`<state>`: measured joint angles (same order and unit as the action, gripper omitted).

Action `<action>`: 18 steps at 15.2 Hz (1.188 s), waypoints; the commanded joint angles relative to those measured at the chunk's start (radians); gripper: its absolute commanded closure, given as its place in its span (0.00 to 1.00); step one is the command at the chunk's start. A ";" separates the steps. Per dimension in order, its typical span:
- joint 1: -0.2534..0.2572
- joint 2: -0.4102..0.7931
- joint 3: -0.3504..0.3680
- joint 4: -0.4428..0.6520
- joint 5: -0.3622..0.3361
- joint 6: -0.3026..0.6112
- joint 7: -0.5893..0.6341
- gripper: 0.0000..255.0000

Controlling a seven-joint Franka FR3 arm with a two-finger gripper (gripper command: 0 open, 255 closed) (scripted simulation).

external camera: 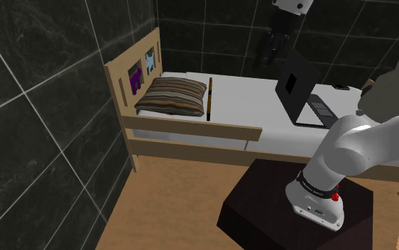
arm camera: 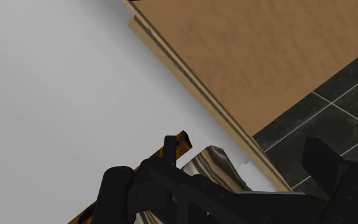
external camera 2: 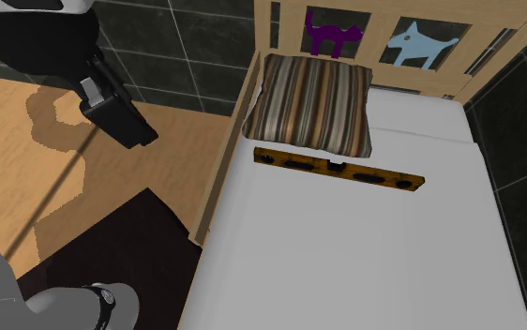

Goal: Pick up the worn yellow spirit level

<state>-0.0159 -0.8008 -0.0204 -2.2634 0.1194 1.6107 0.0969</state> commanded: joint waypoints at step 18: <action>-0.114 0.589 0.049 0.221 -0.076 0.314 0.274 0.00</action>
<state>-0.1225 -0.2419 0.0307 -2.0533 0.0508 1.9090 0.3557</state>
